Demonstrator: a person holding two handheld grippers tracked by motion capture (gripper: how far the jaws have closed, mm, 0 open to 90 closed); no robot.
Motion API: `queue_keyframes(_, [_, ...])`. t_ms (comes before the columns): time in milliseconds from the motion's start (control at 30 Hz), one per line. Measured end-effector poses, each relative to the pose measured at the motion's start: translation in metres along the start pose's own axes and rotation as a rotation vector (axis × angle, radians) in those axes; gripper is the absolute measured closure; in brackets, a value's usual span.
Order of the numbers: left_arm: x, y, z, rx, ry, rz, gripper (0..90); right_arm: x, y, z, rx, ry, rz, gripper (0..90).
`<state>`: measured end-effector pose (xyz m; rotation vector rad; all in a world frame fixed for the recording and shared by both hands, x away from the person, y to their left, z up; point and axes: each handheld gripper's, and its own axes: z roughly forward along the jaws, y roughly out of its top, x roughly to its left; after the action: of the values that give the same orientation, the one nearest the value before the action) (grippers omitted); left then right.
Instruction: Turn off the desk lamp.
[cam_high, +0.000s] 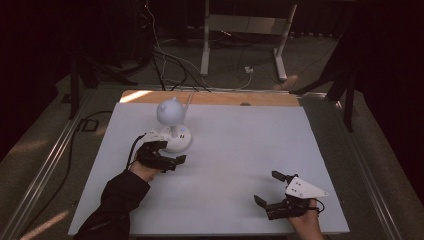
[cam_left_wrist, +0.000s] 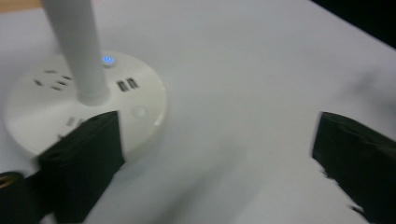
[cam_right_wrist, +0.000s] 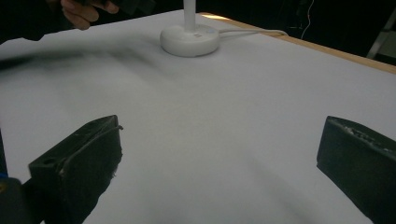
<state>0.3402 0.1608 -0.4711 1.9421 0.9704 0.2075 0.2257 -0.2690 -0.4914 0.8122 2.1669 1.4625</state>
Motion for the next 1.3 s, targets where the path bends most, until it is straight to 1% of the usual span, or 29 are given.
queue_keyframes(67, [-0.001,-0.001,-0.004,-0.007,-0.017,0.007,1.2,0.000,0.000,0.000,0.001,-0.001,-0.001,0.0])
queue_keyframes(133, [-0.003,-0.003,-0.009,-0.012,-0.024,0.013,1.1,0.000,0.000,0.000,0.001,-0.001,0.001,0.0])
queue_keyframes(300, [-0.007,-0.010,-0.022,-0.034,-0.023,0.041,0.7,0.000,0.000,0.001,0.001,-0.001,-0.002,0.0])
queue_keyframes(333, [-0.007,-0.012,-0.025,-0.034,-0.018,0.043,0.7,0.000,0.000,0.001,0.002,0.000,-0.001,0.0])
queue_keyframes(367, [-0.007,-0.013,-0.028,-0.037,-0.022,0.044,0.7,0.001,0.000,0.001,0.002,0.000,-0.001,0.0])
queue_keyframes(433, [-0.007,-0.017,-0.033,-0.040,-0.020,0.037,0.7,0.001,0.000,0.001,0.003,0.000,-0.002,0.0])
queue_keyframes(500, [-0.007,-0.021,-0.037,-0.040,-0.027,0.037,0.7,0.001,0.000,0.002,0.004,0.000,-0.004,0.0])
queue_keyframes(633, [-0.010,-0.028,-0.045,-0.038,-0.027,0.055,0.7,0.001,0.000,0.001,0.004,0.000,-0.003,0.0])
queue_keyframes(867, [-0.015,-0.041,-0.060,-0.038,-0.033,0.064,0.7,0.001,0.000,0.002,0.006,-0.001,-0.007,0.0])
queue_keyframes(967, [-0.017,-0.047,-0.065,-0.040,-0.033,0.070,0.7,0.001,0.001,0.002,0.006,-0.001,-0.007,0.0])
queue_keyframes(1067, [-0.018,-0.053,-0.069,-0.046,-0.035,0.066,0.7,0.001,0.001,0.002,0.008,-0.001,-0.006,0.0])
queue_keyframes(1133, [-0.018,-0.058,-0.071,-0.042,-0.031,0.080,0.7,0.001,0.000,0.002,0.009,-0.001,-0.006,0.0])
queue_keyframes(1200, [-0.017,-0.064,-0.073,-0.059,-0.034,0.076,0.8,0.001,0.000,0.002,0.011,0.000,-0.007,0.0])
queue_keyframes(1233, [-0.017,-0.067,-0.074,-0.064,-0.044,0.074,0.8,0.001,0.000,0.002,0.012,0.000,-0.007,0.0])
queue_keyframes(1300, [-0.017,-0.074,-0.075,-0.075,-0.036,0.092,0.7,0.001,0.000,0.002,0.012,0.001,-0.004,0.0])
